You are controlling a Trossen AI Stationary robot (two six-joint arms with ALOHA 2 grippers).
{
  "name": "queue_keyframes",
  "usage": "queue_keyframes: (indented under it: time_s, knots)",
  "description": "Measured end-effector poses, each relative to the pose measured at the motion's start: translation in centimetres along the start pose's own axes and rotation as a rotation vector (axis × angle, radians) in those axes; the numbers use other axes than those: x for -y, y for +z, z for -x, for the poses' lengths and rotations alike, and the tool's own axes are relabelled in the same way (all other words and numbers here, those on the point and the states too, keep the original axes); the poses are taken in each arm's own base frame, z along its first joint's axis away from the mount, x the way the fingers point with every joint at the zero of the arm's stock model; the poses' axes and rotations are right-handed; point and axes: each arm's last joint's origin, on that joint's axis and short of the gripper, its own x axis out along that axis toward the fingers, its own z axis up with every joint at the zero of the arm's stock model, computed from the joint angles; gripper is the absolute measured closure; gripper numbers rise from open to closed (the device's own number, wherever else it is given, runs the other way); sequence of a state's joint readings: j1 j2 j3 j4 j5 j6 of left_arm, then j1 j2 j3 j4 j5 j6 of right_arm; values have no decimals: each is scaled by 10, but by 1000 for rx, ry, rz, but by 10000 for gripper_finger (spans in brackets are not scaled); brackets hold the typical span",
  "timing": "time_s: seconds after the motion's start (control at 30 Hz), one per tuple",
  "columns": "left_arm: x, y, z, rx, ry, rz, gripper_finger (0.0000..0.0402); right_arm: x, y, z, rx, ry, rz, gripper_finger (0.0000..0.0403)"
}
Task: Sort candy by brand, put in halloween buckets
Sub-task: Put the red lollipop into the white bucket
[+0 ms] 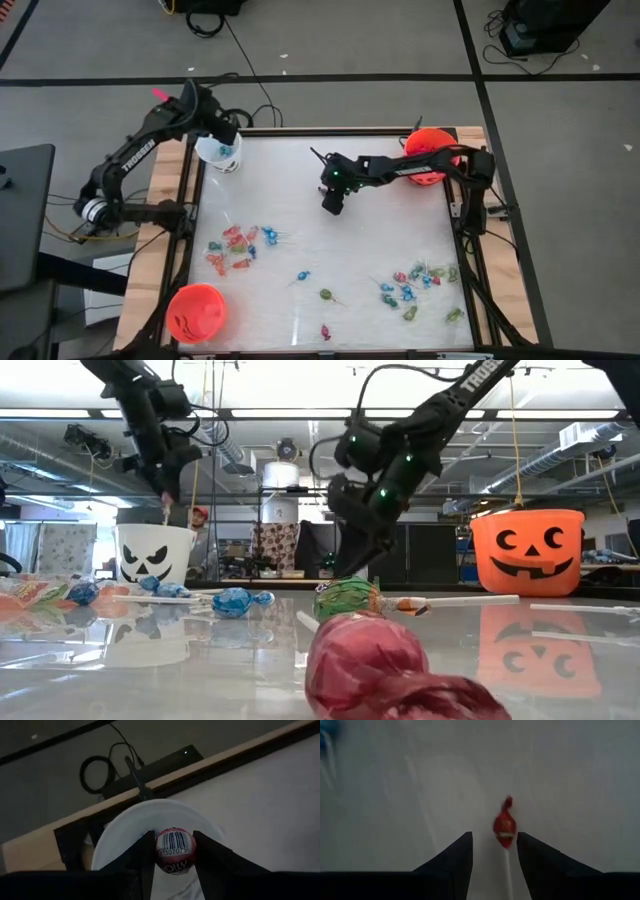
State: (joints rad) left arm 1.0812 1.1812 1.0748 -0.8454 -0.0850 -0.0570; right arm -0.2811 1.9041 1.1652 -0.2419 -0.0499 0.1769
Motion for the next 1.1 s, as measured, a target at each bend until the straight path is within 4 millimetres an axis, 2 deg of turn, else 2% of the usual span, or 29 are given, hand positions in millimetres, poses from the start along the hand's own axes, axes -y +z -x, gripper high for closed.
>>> queue_keyframes:
  time_s: [0.27,0.4,0.63,0.87,0.97,1.1]
  knots:
    - [3,-4,-28,-170,19,-14,276,9,-11,-10,-107,-14,38,250]
    - [3,-4,-35,-198,23,-2,264,15,-14,-15,-133,-9,40,276]
    - [3,-4,-35,-196,24,4,194,18,-15,-19,-144,-6,42,388]
    - [3,-2,-33,-199,15,5,133,18,-15,-18,-142,-15,47,396]
    - [3,1,-26,-200,2,1,127,18,-14,-15,-133,-16,22,398]
    - [3,10,-6,-148,-33,-37,131,14,-11,-7,-110,-9,-1,400]
